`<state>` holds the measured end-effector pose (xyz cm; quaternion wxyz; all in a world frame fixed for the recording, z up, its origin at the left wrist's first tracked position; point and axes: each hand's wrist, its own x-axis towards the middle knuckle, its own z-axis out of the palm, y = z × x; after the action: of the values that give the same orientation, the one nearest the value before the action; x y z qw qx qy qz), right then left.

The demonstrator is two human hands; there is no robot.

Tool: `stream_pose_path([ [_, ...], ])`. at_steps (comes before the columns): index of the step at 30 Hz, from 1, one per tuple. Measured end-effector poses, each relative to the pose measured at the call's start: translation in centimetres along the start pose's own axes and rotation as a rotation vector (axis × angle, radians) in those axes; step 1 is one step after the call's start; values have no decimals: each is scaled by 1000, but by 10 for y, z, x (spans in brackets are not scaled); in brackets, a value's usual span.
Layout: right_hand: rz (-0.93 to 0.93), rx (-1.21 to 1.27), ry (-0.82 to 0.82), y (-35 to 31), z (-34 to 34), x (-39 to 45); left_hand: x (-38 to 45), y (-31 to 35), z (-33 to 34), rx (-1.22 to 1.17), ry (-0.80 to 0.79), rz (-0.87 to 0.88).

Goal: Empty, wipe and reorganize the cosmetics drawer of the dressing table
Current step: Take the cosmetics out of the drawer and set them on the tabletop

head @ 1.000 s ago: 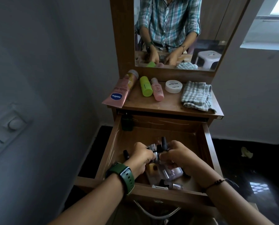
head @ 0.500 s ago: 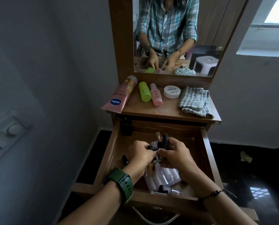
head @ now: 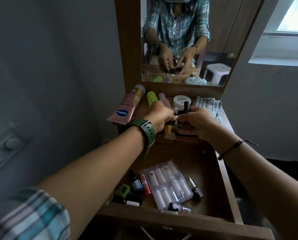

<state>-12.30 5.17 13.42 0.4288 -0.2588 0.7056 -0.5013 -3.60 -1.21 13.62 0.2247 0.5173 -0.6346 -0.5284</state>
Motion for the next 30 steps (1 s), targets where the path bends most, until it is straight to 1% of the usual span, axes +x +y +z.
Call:
stream_pose_path([
  [2,37,-22,10,-6,-1,11,16,1,8,27,45,-2],
  [5,64,-48,34,-7,1,25,33,-2,17,109,126,46],
  [8,46,-70,98,-5,4,37,43,-4,22,141,132,53],
  [10,31,-81,127,-4,4,43,45,-5,23,128,154,68],
  [14,0,-83,157,2,3,47,41,-10,14,69,136,85],
  [16,-36,-68,184,5,2,46,41,-12,3,20,150,92],
  [19,-116,-145,265,9,2,42,34,-11,-18,37,273,207],
  [22,-182,-240,327,9,7,31,29,-15,-34,113,388,301],
  [26,-325,-268,335,10,21,21,33,-27,-40,164,405,356],
  [30,-442,-403,306,7,36,20,37,-32,-39,220,386,401],
])
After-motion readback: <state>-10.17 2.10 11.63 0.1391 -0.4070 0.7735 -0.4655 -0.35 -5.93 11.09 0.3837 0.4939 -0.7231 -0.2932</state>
